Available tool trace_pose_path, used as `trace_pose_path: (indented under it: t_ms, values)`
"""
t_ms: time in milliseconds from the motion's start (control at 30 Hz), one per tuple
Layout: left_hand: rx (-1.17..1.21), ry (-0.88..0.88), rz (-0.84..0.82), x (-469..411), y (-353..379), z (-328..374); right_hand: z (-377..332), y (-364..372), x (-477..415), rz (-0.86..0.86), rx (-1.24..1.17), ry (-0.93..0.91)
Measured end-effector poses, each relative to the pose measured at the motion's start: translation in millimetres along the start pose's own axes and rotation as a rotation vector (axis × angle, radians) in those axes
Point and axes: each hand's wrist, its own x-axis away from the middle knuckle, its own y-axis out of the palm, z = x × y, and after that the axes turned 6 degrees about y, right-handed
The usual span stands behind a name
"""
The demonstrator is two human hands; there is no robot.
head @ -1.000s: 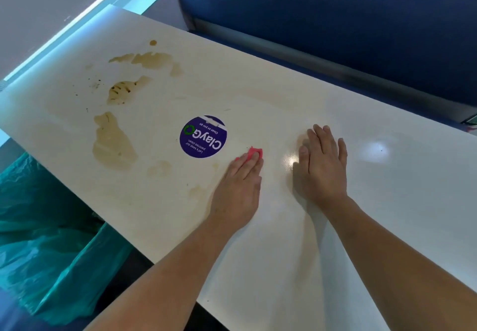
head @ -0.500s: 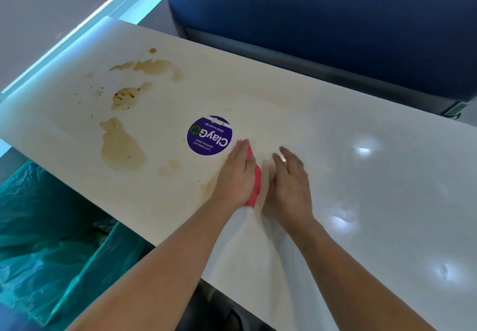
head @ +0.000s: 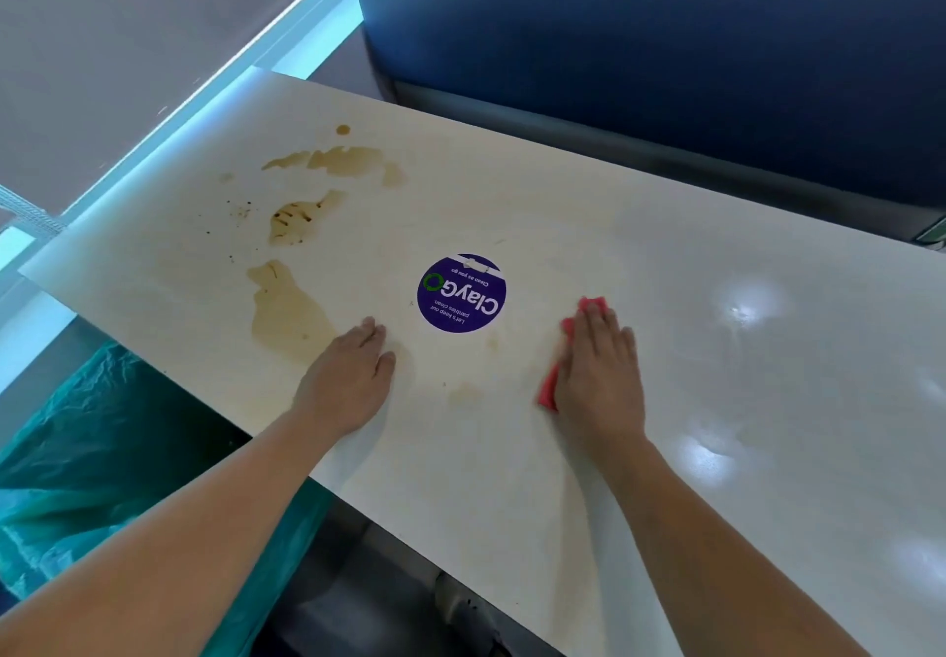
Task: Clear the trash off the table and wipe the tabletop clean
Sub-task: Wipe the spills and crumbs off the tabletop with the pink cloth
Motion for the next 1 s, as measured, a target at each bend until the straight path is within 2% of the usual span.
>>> trace_pose_path:
  t_ms: [100, 200, 367, 467, 533, 633, 733, 867, 933, 1000]
  values:
    - [-0.024, -0.015, -0.064, -5.0, -0.2, 4.7, 4.5, -7.9, -28.1, 0.03, -0.025, 0.161]
    - [-0.03, -0.03, -0.137, -8.0, -3.5, 3.6, -15.8, -2.4, -47.4, 0.033, -0.05, 0.192]
    - [-0.021, -0.046, -0.183, -9.8, -7.0, 3.4, -38.0, 10.7, -13.1, -0.013, -0.031, -0.142]
    - [-0.02, -0.058, -0.186, -10.4, -6.2, 3.0, -25.7, 6.0, 14.5, -0.035, -0.003, -0.314]
    - [-0.011, -0.057, -0.188, -10.5, -5.7, 3.4, -8.8, -2.1, 15.5, -0.01, 0.067, -0.366]
    - [-0.016, -0.052, -0.186, -11.5, -2.8, 4.3, 7.9, -14.0, -6.4, -0.088, 0.156, -0.242]
    - [-0.002, -0.055, -0.168, -11.7, -0.5, 3.1, -4.4, -15.0, -34.8, -0.137, 0.231, -0.102]
    - [0.013, -0.053, -0.147, -9.8, 3.1, 1.4, -29.7, -5.4, -42.8, -0.094, 0.071, 0.028]
    - [0.02, -0.054, -0.14, -9.3, 3.4, 1.2, -37.2, 6.3, -22.3, -0.073, -0.029, -0.003]
    - [0.013, -0.053, -0.14, -9.7, 2.4, 1.0, -44.0, 16.4, 5.7, -0.051, -0.084, -0.139]
